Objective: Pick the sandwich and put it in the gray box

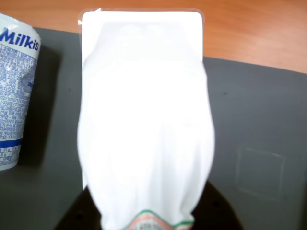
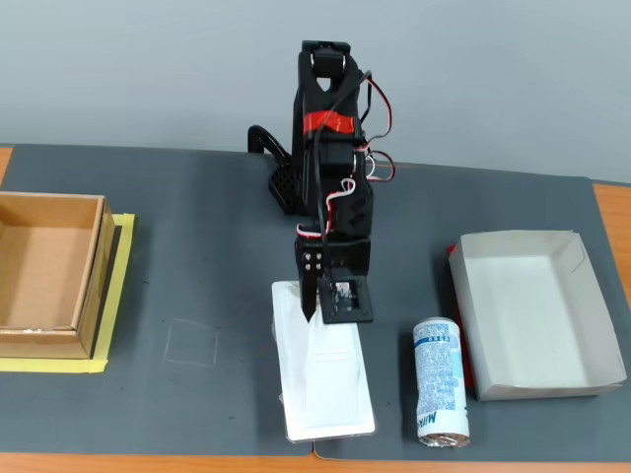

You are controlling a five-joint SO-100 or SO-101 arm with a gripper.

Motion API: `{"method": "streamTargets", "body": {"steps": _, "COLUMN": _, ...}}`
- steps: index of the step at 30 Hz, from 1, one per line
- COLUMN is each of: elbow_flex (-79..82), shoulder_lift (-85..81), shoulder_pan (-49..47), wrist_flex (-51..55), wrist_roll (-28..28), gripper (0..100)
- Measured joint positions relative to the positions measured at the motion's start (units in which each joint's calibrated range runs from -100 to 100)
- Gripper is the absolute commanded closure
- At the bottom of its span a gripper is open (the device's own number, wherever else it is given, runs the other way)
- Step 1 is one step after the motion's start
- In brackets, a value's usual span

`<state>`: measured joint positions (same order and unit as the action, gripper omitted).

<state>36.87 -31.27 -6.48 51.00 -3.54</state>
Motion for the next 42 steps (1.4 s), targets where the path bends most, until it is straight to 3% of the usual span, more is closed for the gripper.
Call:
{"method": "streamTargets", "body": {"steps": 9, "elbow_flex": -7.99, "shoulder_lift": -2.80, "shoulder_pan": -6.34, "wrist_flex": 0.00, "wrist_roll": -0.05, "gripper": 98}}
{"method": "streamTargets", "body": {"steps": 22, "elbow_flex": -16.34, "shoulder_lift": -2.46, "shoulder_pan": -25.13, "wrist_flex": 0.00, "wrist_roll": 0.24, "gripper": 98}}
{"method": "streamTargets", "body": {"steps": 42, "elbow_flex": -41.40, "shoulder_lift": 26.34, "shoulder_pan": -37.88, "wrist_flex": -0.17, "wrist_roll": 0.29, "gripper": 98}}
